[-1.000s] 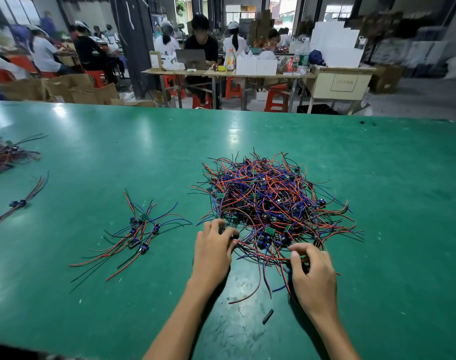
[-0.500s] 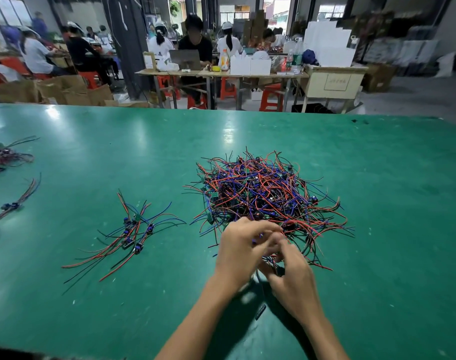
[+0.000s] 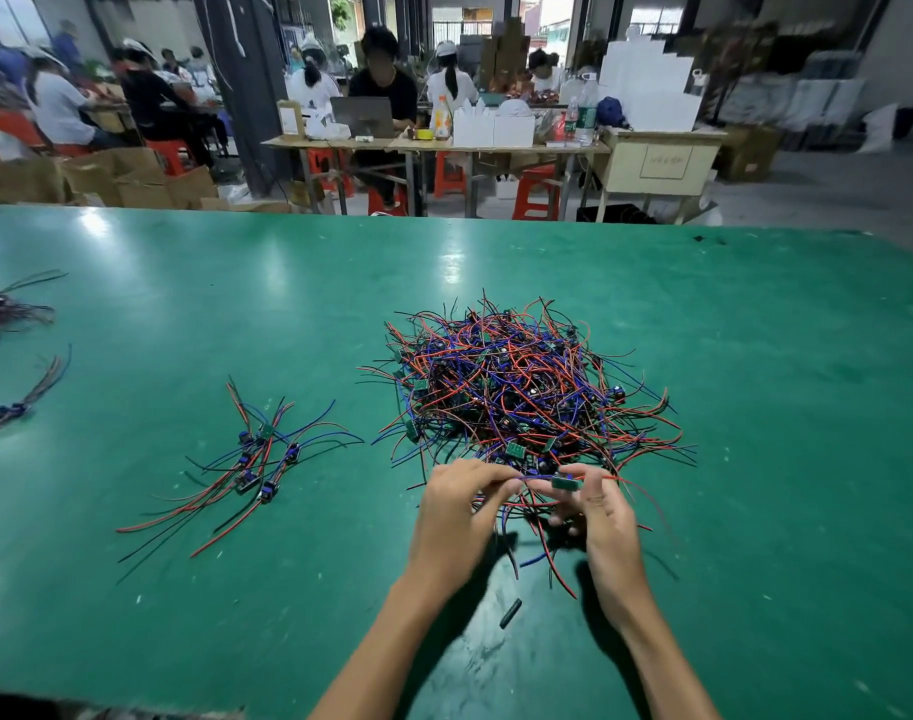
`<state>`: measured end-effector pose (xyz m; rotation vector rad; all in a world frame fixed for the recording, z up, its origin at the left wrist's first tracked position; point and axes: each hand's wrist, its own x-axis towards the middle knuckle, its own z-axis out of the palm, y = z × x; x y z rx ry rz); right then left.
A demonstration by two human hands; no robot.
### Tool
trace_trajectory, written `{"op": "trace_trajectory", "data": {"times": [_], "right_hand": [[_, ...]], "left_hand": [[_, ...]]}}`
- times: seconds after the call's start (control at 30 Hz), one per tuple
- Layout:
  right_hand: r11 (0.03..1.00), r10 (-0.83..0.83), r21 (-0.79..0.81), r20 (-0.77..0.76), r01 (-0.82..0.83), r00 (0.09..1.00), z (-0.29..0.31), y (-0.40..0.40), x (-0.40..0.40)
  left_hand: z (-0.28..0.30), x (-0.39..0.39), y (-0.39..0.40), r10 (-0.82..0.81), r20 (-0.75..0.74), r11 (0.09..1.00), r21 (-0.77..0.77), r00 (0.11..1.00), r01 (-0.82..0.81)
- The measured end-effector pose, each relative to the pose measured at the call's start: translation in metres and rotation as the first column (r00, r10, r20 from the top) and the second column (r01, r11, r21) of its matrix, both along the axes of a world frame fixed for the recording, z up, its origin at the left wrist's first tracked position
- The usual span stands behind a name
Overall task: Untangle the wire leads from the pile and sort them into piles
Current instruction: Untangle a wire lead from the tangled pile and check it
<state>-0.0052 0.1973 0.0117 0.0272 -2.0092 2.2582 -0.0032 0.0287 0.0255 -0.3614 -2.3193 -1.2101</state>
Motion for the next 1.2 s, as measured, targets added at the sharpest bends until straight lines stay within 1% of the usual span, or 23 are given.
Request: {"op": "trace_trajectory", "data": {"times": [0.07,0.13,0.23,0.3,0.37,0.43,0.47,0.5,0.57,0.6,0.63,0.67,0.77,0.8,0.87,0.97,1.0,1.03,1.07,1.1,1.17,1.2], "right_hand": [[0.998,-0.013,-0.057,-0.015,0.012,1.000,0.002,0.002,-0.001],[0.993,-0.035,-0.110,-0.020,0.032,0.999,0.004,0.003,0.000],[0.993,-0.043,-0.112,-0.028,0.040,0.999,0.005,0.005,0.002],[0.997,-0.035,-0.072,-0.045,0.032,0.998,0.006,0.005,0.004],[0.998,-0.040,-0.049,-0.071,0.037,0.997,0.006,0.004,0.004],[0.999,-0.040,-0.008,-0.083,0.039,0.996,0.008,0.002,0.005],[0.999,-0.034,0.019,-0.085,0.036,0.996,0.008,0.002,0.005],[0.999,-0.028,0.039,-0.086,0.031,0.996,0.009,0.002,0.006],[0.998,-0.015,0.053,-0.076,0.019,0.997,0.008,0.003,0.006],[0.999,-0.011,0.049,-0.068,0.014,0.998,0.007,0.003,0.006],[0.999,-0.010,0.045,-0.066,0.013,0.998,0.008,0.003,0.006],[0.999,-0.010,0.046,-0.072,0.014,0.997,0.008,0.003,0.006],[0.998,-0.017,0.054,-0.070,0.021,0.997,0.008,0.001,0.005],[0.998,-0.020,0.059,-0.068,0.024,0.997,0.008,0.001,0.004],[0.996,-0.022,0.085,-0.066,0.028,0.998,0.006,0.001,0.004],[0.987,-0.024,0.155,-0.049,0.031,0.999,0.004,-0.001,0.004],[0.980,-0.035,0.196,-0.045,0.043,0.998,0.003,-0.001,0.004],[0.962,-0.053,0.267,-0.054,0.065,0.997,0.001,-0.002,0.003],[0.922,-0.072,0.374,-0.077,0.096,0.994,0.000,-0.003,0.002],[0.866,-0.085,0.484,-0.098,0.122,0.992,0.000,-0.005,0.002],[0.730,-0.081,0.667,-0.131,0.148,0.988,-0.001,-0.011,0.003],[0.674,-0.061,0.723,-0.150,0.152,0.987,-0.002,-0.013,0.003]], "left_hand": [[0.001,-0.002,-0.007,0.030,-0.006,0.995,0.095,1.000,-0.030],[0.007,-0.004,-0.014,0.085,-0.012,0.986,0.143,0.996,-0.083],[0.019,-0.007,-0.030,0.237,-0.044,0.944,0.248,0.970,-0.220],[0.026,-0.009,-0.051,0.401,-0.047,0.862,0.357,0.915,-0.360],[0.029,-0.013,-0.080,0.565,-0.006,0.735,0.457,0.825,-0.500],[0.028,-0.014,-0.113,0.687,0.050,0.618,0.486,0.725,-0.619],[0.024,-0.013,-0.129,0.726,0.076,0.591,0.438,0.683,-0.677],[0.017,-0.010,-0.144,0.749,0.113,0.589,0.336,0.653,-0.735],[-0.001,-0.003,-0.167,0.789,0.200,0.590,0.021,0.581,-0.807],[-0.009,0.001,-0.173,0.816,0.212,0.569,-0.123,0.538,-0.813],[-0.015,0.004,-0.176,0.834,0.198,0.550,-0.222,0.515,-0.805],[-0.019,0.006,-0.177,0.836,0.173,0.549,-0.279,0.521,-0.788],[-0.021,0.001,-0.175,0.758,0.105,0.623,-0.409,0.643,-0.667],[-0.022,-0.002,-0.176,0.740,0.108,0.633,-0.444,0.663,-0.634],[-0.023,-0.009,-0.179,0.751,0.131,0.626,-0.455,0.648,-0.633],[-0.016,-0.019,-0.175,0.811,0.185,0.576,-0.418,0.555,-0.703],[-0.012,-0.021,-0.168,0.827,0.179,0.554,-0.416,0.532,-0.721],[-0.008,-0.022,-0.157,0.825,0.153,0.554,-0.406,0.544,-0.727],[-0.004,-0.021,-0.143,0.793,0.111,0.590,-0.387,0.599,-0.709],[-0.001,-0.019,-0.127,0.721,0.069,0.661,-0.369,0.690,-0.653],[-0.001,-0.010,-0.090,0.484,0.034,0.821,-0.363,0.874,-0.441],[-0.003,-0.005,-0.072,0.364,0.044,0.874,-0.363,0.930,-0.324]]}}
